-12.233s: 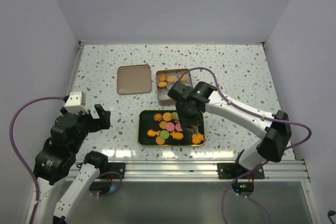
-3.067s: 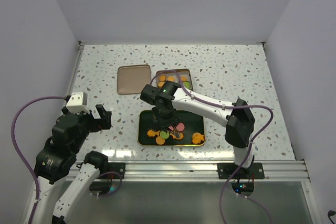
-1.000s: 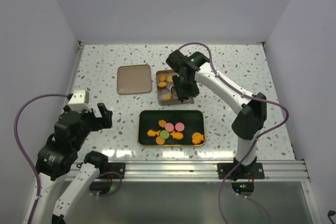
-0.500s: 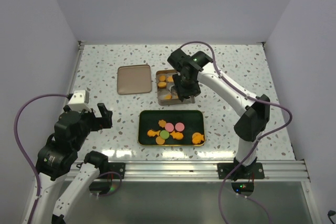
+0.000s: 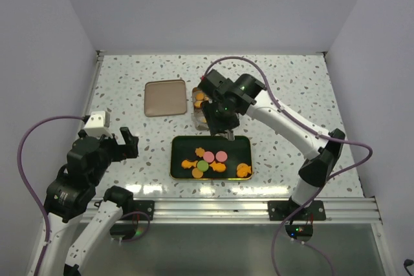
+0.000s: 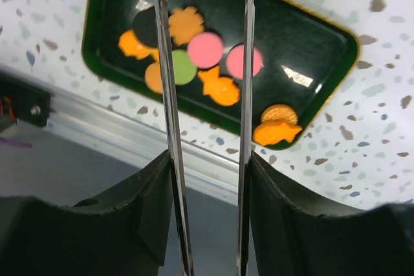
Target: Pack the cookies
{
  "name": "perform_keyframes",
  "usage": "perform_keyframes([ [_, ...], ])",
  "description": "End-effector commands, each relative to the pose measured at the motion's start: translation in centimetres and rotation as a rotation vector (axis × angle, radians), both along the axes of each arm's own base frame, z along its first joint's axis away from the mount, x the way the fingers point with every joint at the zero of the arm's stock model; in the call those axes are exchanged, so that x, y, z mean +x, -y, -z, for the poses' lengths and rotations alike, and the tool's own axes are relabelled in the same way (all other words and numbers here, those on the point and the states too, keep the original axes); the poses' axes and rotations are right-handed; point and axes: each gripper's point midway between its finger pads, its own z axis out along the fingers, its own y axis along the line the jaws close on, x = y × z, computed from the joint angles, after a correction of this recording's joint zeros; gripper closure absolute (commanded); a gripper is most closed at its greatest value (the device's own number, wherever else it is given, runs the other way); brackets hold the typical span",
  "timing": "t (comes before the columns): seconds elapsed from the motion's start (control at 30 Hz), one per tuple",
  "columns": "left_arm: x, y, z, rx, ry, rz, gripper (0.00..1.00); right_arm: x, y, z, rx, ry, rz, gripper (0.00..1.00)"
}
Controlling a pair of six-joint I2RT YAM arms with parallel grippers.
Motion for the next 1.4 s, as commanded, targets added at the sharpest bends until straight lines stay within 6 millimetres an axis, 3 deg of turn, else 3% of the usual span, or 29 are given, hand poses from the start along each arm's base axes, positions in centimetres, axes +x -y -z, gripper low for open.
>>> perform_keyframes([
  [0.0, 0.5, 0.3, -1.0, 0.005, 0.049, 0.02, 0.0, -4.6, -1.3, 0.5, -0.012, -0.077, -0.066, 0.51],
  [0.17, 0.3, 0.2, -1.2, 0.0, 0.062, 0.02, 0.0, -6.8, -2.2, 2.4, -0.008, -0.115, -0.073, 0.51],
  [0.57, 0.0, 0.1, -1.5, -0.008, 0.082, 0.022, 0.0, -8.1, -1.8, 4.7, -0.069, -0.135, -0.086, 0.52],
  [1.37, -0.1, 0.0, -1.6, -0.011, 0.086, 0.017, 0.0, -7.9, -1.9, 8.7, -0.172, -0.165, -0.113, 0.53],
])
